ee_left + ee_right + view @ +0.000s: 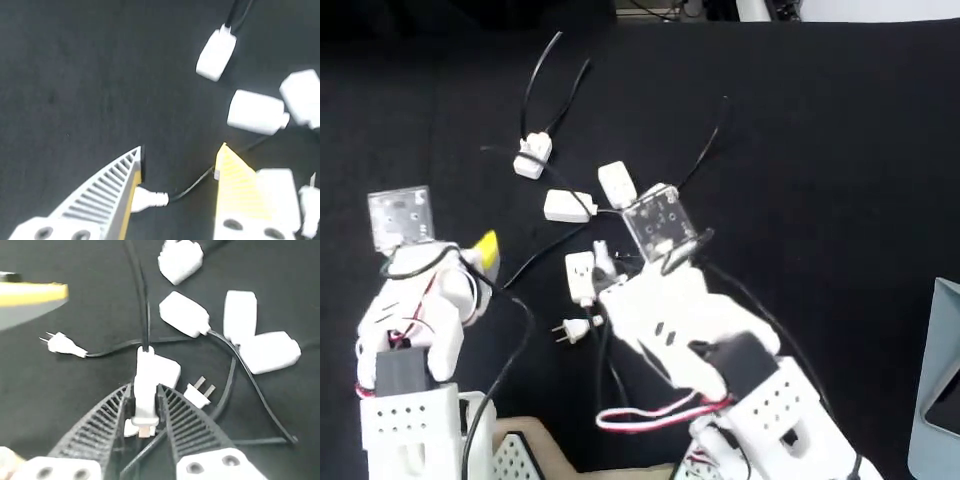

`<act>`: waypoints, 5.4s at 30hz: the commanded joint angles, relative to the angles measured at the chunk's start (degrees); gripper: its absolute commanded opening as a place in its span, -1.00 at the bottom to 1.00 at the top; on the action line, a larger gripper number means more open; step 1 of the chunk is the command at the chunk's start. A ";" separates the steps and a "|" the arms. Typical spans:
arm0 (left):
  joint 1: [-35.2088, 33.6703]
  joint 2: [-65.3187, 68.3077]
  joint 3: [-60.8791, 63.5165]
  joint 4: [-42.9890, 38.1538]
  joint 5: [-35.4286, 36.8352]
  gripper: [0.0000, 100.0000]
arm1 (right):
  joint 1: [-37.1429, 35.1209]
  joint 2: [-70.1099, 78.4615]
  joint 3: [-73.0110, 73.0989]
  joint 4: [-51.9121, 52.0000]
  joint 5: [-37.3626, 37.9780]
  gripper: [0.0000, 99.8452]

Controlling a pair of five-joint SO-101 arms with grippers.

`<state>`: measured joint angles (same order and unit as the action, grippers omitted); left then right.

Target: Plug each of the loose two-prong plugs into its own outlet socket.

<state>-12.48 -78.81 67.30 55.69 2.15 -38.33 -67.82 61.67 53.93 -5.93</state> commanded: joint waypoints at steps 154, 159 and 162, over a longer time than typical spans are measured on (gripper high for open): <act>19.74 104.88 -85.23 17.14 -56.00 -0.83 | 8.44 -8.84 6.46 -4.48 -2.29 -0.98; 19.74 103.21 -85.23 24.35 -56.09 -0.92 | 8.44 -8.84 6.46 -4.40 -2.29 -0.98; 19.56 101.89 -85.23 29.19 -56.09 -0.94 | 8.44 -8.84 6.46 -4.40 -2.29 -0.98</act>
<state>6.59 27.56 -16.66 80.22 -53.41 -30.59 -76.53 68.44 50.42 -7.69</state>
